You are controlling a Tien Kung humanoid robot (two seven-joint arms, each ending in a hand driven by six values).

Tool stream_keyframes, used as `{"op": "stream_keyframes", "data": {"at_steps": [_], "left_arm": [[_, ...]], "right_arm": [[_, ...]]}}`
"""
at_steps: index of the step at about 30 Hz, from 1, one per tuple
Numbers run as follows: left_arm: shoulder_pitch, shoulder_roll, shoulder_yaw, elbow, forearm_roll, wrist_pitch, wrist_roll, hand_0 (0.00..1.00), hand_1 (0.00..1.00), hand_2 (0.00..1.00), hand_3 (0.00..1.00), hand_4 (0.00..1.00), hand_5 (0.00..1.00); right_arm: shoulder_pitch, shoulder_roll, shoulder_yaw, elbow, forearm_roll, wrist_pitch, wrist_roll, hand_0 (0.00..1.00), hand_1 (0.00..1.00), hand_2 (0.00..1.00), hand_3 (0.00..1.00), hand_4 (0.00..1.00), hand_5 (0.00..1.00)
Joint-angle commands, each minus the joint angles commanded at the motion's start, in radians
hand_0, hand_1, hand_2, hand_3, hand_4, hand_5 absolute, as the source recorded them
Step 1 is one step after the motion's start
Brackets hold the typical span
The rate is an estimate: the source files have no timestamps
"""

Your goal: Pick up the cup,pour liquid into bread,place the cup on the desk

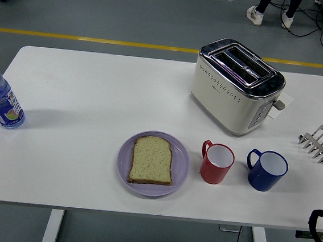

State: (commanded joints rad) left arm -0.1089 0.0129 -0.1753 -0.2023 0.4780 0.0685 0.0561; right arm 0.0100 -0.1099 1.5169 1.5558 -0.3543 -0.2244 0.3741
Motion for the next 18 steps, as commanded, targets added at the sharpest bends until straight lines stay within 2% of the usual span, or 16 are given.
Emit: {"op": "stream_keyframes", "data": {"at_steps": [18], "left_arm": [[-0.003, 0.003, -0.008, 0.000, 0.004, 0.000, 0.000, 0.637, 0.647, 0.659, 0.558, 0.325, 0.838]], "right_arm": [[0.004, 0.001, 0.006, -0.008, 0.012, -0.015, 0.008, 0.607, 0.557, 0.655, 0.628, 0.640, 0.293]]}}
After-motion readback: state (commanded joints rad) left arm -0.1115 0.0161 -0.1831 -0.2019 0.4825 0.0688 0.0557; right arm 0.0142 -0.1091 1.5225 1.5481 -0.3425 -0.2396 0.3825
